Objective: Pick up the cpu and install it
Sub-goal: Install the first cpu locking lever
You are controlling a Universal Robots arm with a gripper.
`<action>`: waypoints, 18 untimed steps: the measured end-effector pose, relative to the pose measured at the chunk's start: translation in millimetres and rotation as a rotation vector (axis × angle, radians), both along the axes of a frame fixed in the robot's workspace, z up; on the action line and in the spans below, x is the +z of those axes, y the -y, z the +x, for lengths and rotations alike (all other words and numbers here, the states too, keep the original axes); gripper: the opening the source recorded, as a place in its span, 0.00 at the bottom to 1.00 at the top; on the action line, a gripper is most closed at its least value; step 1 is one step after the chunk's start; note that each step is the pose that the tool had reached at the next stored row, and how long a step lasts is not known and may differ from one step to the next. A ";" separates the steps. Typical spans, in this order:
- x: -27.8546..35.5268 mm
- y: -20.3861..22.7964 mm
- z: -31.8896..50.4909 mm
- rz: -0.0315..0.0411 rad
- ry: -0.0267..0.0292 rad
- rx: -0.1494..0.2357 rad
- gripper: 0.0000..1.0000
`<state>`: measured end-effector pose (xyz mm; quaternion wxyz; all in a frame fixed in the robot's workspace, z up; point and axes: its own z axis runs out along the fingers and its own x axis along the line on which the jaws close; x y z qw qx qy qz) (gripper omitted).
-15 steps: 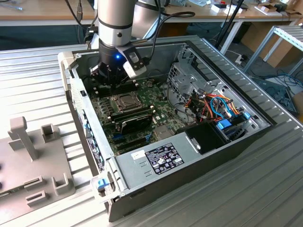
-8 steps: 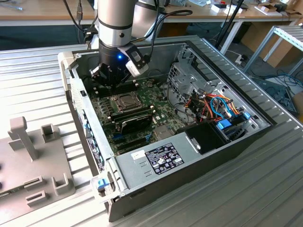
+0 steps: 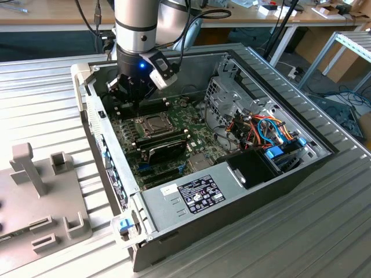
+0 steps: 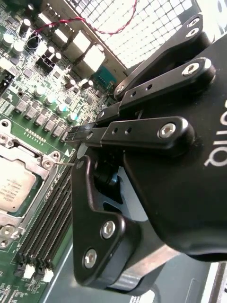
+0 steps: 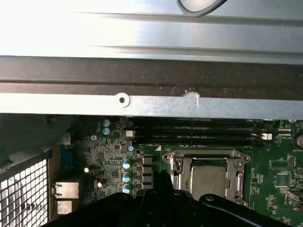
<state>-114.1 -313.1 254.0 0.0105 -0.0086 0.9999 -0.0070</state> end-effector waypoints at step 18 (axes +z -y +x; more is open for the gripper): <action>2.9 -3.9 2.1 0.0119 0.0001 0.000 0.11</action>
